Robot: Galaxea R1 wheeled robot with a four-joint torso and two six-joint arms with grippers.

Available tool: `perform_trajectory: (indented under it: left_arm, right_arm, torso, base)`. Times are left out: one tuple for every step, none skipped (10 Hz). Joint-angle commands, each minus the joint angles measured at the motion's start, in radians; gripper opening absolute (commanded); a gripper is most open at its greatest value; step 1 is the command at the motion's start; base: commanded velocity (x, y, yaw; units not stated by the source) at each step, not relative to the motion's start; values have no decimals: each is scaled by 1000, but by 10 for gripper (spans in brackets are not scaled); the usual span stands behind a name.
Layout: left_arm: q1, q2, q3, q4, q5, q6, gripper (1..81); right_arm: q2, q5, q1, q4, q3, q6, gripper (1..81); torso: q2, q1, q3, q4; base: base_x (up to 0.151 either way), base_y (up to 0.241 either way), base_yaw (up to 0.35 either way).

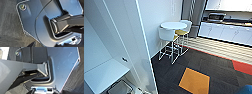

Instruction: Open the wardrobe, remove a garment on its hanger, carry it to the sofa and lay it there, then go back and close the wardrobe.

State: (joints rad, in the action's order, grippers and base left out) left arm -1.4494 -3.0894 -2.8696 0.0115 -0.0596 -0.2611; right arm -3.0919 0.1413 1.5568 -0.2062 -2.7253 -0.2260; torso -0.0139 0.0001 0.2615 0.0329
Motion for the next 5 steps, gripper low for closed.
perform_trajectory:
  left_arm:
    - [17,0,-5,7,64,-7,811]
    - [17,0,-5,8,64,-7,811]
    - [17,-3,-5,10,64,-9,811]
    - [19,-6,-5,19,64,-9,811]
    - [19,-11,-5,30,64,-9,811]
  right_arm:
    - [-12,-58,-10,-4,6,7,811]
    - [-12,-60,-11,-4,6,7,811]
    - [-12,-60,-13,-2,6,7,811]
    - [-10,-62,-14,-2,6,7,811]
    - [-12,-60,-13,-1,0,5,811]
  torso:
    - [0,0,0,0]
    - [0,0,0,0]
    - [0,0,0,0]
    - [0,0,0,0]
    - [0,0,0,0]
  base:
    - [0,0,258]
    - [0,0,258]
    - [0,0,258]
    - [0,0,258]
    - [0,0,258]
